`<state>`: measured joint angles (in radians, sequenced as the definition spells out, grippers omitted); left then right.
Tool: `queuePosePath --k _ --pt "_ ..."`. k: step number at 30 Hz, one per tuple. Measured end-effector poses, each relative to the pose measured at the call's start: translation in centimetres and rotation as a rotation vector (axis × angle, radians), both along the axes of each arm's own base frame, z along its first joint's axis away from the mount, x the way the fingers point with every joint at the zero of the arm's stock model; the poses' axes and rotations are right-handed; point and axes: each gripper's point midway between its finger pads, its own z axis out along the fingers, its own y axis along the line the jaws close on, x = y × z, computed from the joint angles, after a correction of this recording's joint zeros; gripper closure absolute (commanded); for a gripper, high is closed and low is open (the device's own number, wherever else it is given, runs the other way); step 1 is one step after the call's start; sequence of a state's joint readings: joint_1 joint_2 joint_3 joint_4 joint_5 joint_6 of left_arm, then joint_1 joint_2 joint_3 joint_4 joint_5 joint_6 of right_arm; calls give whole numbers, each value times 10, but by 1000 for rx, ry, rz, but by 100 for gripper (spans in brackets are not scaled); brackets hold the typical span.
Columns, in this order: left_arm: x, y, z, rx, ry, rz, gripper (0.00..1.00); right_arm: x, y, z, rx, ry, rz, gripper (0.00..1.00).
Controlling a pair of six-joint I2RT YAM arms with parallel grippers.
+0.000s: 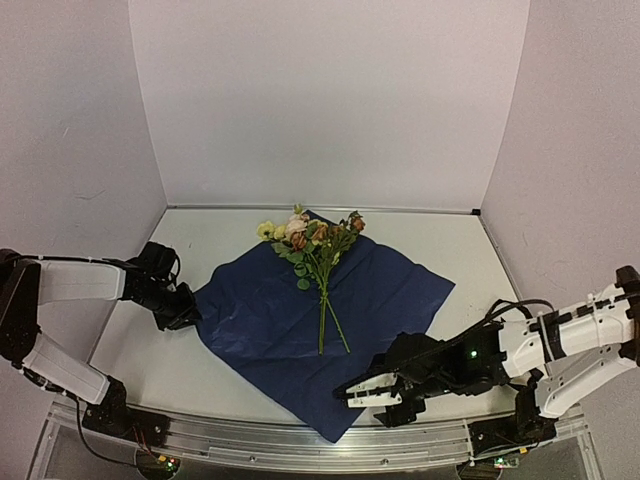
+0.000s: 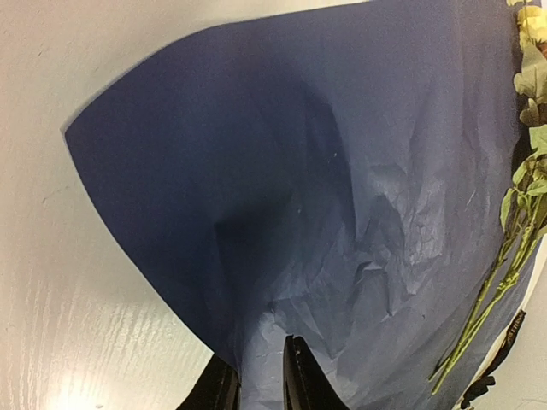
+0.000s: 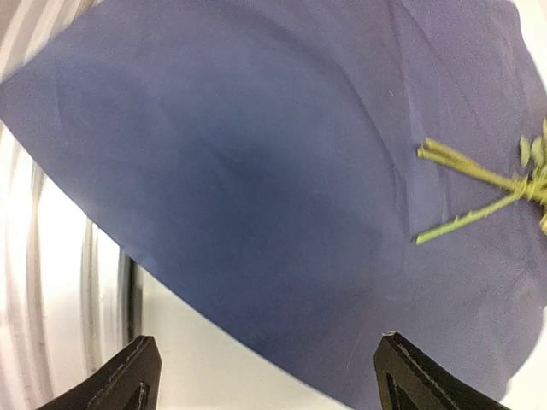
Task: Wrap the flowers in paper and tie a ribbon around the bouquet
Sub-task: Pick up the bottom corner of the flattened wrapping paper from the center of the board, then fold the bottom corner of the flattened wrapping paper at the center of the board.
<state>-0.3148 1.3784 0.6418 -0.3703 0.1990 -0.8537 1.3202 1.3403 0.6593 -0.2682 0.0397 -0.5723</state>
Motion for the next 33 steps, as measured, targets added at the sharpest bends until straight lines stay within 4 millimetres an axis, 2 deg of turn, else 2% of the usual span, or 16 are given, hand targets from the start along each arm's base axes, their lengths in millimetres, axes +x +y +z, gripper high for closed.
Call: queuePosePath --k 5,8,11,14,18,19,24,27,30,33 --pt "10 -3 8 -1 -19 -15 84 -1 16 -15 -43 -141 108 14" --pt "13 -5 12 -4 -25 -20 84 2 26 -20 -44 -197 119 23" --pt "13 -5 13 -2 -23 -24 84 6 35 -20 -31 -232 102 42" --pt "11 -4 12 2 -13 -25 83 9 44 -11 4 -242 77 63" --pt "7 -1 9 15 4 -27 74 11 55 7 46 -231 39 93" --pt "6 0 9 20 6 -28 70 11 57 11 51 -227 31 98" --pt "3 4 16 39 -4 -23 47 13 61 35 62 -197 -19 100" --pt "2 9 25 55 -29 -17 37 23 60 47 59 -152 -86 100" --pt "1 15 36 78 -58 -10 26 45 54 64 58 -89 -203 100" --pt "5 20 54 105 -105 -8 24 71 53 81 77 -20 -331 100"
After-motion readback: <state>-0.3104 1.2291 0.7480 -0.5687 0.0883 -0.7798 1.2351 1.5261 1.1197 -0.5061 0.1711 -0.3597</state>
